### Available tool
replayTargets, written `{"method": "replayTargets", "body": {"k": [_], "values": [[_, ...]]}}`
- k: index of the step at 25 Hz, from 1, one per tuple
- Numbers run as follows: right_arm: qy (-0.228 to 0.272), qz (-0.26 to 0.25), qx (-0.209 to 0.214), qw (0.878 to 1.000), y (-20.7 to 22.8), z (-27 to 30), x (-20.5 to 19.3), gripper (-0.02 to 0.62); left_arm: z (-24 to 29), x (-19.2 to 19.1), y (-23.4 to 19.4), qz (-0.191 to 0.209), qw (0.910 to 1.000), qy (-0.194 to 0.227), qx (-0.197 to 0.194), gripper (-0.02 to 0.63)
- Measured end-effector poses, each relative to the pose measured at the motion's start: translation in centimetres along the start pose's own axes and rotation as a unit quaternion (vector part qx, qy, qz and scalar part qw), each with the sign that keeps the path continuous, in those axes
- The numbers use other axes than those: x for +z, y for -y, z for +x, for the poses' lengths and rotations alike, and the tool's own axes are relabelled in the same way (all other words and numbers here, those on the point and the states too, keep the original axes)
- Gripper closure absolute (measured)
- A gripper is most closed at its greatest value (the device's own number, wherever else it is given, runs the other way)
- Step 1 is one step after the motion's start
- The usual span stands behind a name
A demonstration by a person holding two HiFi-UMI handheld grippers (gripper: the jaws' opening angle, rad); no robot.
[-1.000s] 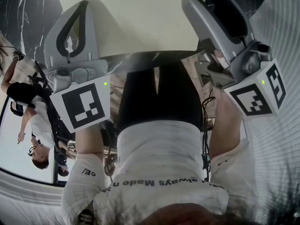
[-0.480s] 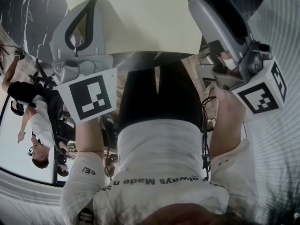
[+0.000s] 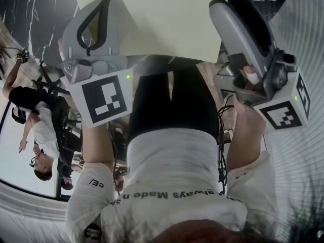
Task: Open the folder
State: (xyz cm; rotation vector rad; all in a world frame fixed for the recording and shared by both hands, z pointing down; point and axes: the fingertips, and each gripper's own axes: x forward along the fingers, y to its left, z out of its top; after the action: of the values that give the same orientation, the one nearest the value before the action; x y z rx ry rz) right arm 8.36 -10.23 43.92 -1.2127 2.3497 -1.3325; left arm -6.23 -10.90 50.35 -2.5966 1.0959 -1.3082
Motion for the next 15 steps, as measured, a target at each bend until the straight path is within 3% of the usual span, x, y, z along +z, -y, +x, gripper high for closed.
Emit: {"method": "replayTargets", "body": {"k": [9,15], "values": [[0.005,0.003,-0.002,1.000,-0.2,-0.7,0.3,0.360,-1.0,1.0,-0.6,-0.038,0.9990,0.020,-0.012,0.606],[0.004,0.010,0.022,1.000,-2.6,-1.0,1.1,0.383,-2.6,2.3,-1.0,-0.049,0.9985,0.024,-0.009,0.604]]}}
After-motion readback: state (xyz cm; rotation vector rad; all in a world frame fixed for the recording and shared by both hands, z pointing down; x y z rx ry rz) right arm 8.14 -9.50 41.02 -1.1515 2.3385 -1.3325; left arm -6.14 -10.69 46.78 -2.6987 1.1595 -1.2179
